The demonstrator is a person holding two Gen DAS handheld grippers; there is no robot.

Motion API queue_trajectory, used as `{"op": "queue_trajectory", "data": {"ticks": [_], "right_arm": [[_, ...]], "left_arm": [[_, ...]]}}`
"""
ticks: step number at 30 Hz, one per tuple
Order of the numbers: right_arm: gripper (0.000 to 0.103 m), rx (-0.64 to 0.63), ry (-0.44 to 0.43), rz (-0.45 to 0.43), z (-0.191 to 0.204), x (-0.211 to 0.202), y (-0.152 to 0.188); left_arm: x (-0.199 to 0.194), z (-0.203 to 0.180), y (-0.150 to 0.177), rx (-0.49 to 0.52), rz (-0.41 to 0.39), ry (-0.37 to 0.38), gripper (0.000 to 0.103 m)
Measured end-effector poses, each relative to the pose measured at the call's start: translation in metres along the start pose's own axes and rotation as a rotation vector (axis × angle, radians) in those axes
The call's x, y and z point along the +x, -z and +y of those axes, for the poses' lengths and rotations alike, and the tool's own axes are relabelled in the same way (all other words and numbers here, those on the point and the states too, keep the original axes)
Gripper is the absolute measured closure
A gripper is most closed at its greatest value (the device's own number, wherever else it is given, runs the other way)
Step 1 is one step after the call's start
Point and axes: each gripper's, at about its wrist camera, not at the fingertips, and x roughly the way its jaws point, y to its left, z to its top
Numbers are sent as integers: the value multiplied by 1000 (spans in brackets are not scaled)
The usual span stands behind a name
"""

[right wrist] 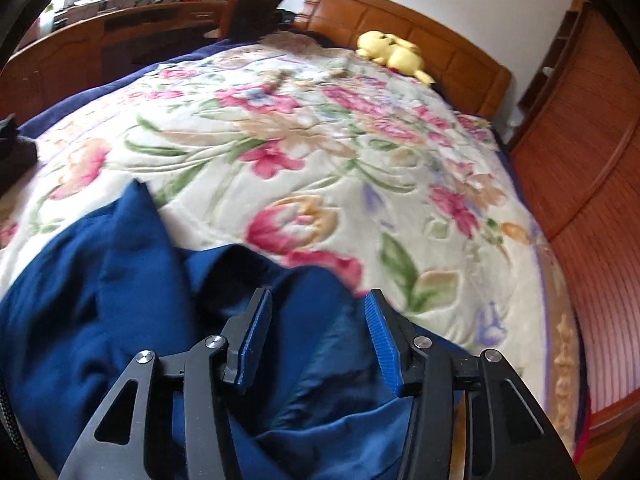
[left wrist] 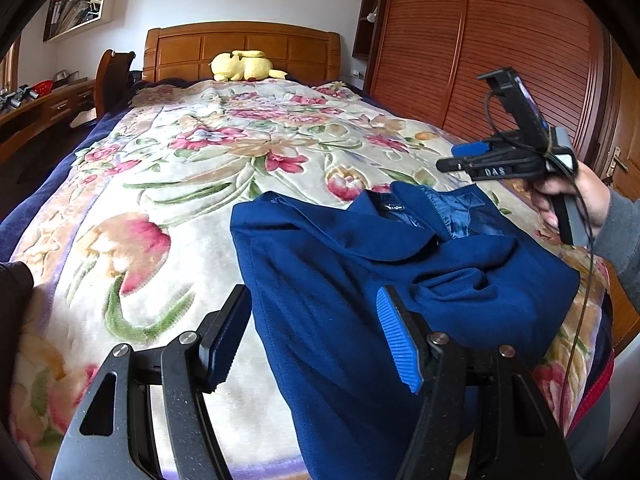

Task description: Fold large clothes

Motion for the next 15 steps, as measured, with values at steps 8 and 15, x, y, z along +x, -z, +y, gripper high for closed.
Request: {"op": "queue_trajectory", "data": {"ticks": [8, 15], "right_arm": [[53, -103, -191, 37, 55, 6, 23], [53, -186, -262, 80, 93, 15, 36]], "left_arm": [[0, 9, -1, -16, -2, -22, 37], [1, 15, -1, -22, -1, -36, 37]]}}
